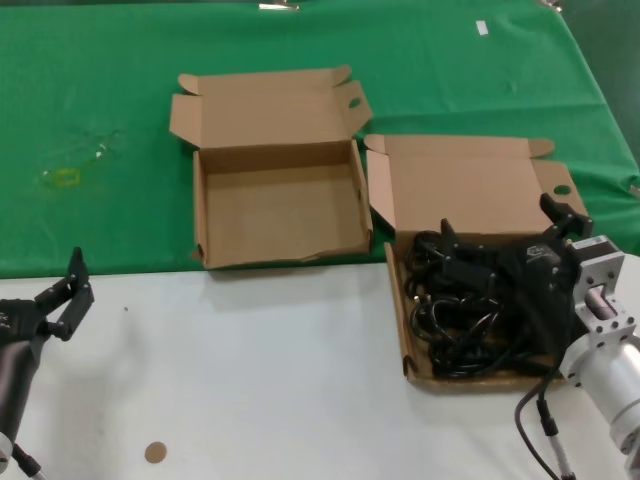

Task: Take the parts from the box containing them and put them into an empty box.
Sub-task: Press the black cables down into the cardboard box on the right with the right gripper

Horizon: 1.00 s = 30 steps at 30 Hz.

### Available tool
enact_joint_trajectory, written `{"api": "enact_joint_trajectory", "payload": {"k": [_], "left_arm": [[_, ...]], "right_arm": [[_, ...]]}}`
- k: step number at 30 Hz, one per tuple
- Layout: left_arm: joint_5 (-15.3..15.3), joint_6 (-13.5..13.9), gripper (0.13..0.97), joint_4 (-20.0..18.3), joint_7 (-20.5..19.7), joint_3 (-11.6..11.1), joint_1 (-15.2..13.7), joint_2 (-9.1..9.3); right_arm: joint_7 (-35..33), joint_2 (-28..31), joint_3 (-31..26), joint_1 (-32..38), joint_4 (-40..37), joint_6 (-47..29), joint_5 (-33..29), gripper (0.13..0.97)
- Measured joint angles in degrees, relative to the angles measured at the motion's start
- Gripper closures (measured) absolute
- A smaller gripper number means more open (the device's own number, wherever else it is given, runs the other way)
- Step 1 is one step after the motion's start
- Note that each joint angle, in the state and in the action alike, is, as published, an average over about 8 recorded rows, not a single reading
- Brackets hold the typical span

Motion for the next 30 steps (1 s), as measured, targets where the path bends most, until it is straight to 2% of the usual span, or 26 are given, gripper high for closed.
{"api": "enact_joint_trajectory", "payload": {"k": [3,11,15,17,23,30], "left_arm": [[0.0,0.0,0.4,0.0,0.0,0.0,0.0,0.0],[0.0,0.0,0.623,0.0,0.0,0.0,0.0,0.0],[0.0,0.0,0.623,0.0,0.0,0.0,0.0,0.0],[0.0,0.0,0.669,0.0,0.0,0.0,0.0,0.0],[0.0,0.0,0.806,0.0,-0.02,0.0,0.0,0.0],[0.01,0.0,0.888,0.0,-0.04,0.0,0.0,0.0]], "right_arm": [[0.47,2.45,-2.08,0.04,0.78,0.78,1.39,0.129],[1.42,11.98,-8.66,1.33,2.71,1.12,4.54,0.129],[2.96,18.86,-12.79,3.18,3.24,0.08,5.97,0.129],[4.13,22.46,-14.82,4.42,3.23,-1.09,6.17,0.129],[7.37,31.53,-18.42,8.16,2.05,-8.5,3.67,0.129],[6.06,37.28,-18.08,12.19,-0.72,-21.73,-0.11,0.129]]}}
